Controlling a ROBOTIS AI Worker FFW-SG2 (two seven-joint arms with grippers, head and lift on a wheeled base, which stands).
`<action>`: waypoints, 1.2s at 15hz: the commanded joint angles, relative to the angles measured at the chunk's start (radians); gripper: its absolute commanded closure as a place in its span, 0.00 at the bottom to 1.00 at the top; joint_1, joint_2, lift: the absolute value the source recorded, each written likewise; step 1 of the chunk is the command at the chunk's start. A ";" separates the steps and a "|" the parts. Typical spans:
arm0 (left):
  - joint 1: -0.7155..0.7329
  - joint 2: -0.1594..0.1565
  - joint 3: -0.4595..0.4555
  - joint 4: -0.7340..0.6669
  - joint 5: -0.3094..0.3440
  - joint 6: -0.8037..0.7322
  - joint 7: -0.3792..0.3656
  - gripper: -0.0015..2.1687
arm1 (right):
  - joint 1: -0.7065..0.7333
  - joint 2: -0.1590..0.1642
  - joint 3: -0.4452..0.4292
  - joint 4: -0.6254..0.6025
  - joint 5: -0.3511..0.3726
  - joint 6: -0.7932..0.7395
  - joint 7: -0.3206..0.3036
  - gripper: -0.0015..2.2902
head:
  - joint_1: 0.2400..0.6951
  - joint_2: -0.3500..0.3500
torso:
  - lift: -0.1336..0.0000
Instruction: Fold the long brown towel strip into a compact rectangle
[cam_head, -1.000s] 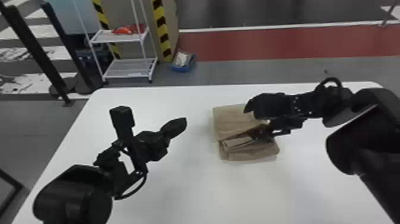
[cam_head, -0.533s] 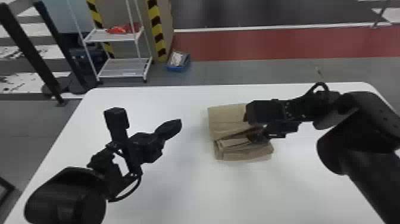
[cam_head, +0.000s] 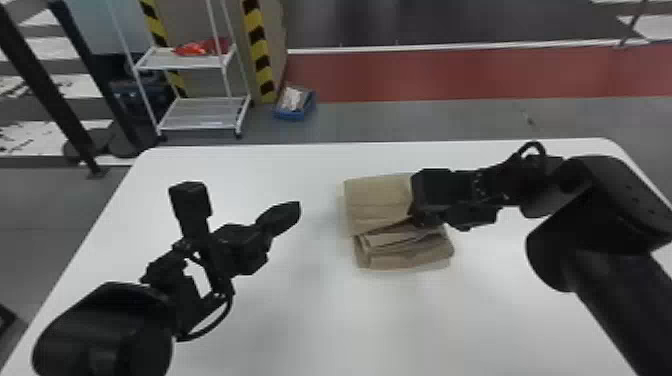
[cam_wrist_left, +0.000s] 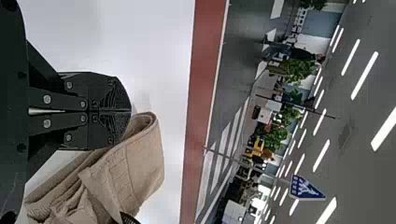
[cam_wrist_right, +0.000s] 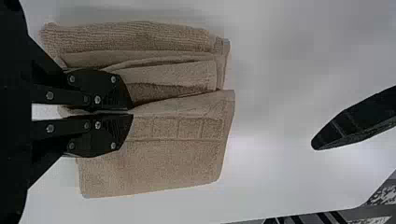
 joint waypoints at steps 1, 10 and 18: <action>-0.002 0.000 0.002 0.001 0.000 0.001 0.001 0.95 | 0.015 -0.001 -0.036 -0.030 -0.021 -0.003 0.000 0.84 | 1.00 0.63 | 0.04; -0.012 -0.014 -0.011 0.009 -0.012 0.004 0.004 0.95 | 0.073 -0.033 -0.114 -0.054 -0.068 -0.018 0.007 0.87 | 1.00 0.57 | 0.04; -0.012 -0.014 -0.011 0.012 -0.009 0.004 0.012 0.95 | 0.075 0.014 -0.099 -0.005 -0.034 -0.021 -0.001 0.87 | 1.00 0.60 | 0.04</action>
